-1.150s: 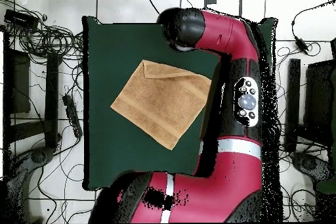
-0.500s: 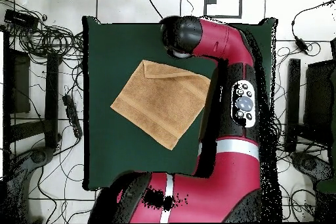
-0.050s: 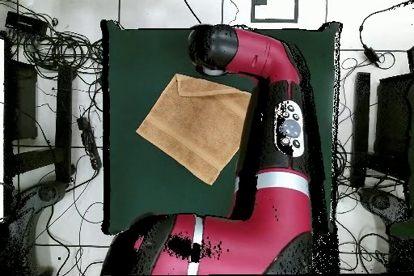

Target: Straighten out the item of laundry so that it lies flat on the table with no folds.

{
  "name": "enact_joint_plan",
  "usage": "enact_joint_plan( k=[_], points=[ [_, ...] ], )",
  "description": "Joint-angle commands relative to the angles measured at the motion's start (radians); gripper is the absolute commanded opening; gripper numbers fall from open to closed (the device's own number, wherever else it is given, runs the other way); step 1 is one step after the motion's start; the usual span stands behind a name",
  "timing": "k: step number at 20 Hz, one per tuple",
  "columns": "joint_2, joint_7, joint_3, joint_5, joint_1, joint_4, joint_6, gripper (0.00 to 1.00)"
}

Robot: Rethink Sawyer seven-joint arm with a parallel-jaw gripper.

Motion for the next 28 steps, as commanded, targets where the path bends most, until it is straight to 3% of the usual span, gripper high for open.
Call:
enact_joint_plan(
  k=[1, 7, 22, 28],
  points=[
    [0.034, 0.242, 0.105, 0.061, 0.054, 0.178, -0.054, 1.0],
    [0.056, 0.294, 0.087, 0.087, 0.084, 0.175, -0.112, 1.0],
    [0.177, 0.266, 0.051, 0.125, 0.102, 0.074, -0.171, 1.0],
    [0.138, 0.253, 0.043, 0.12, 0.09, 0.145, -0.173, 1.0]
  ],
)
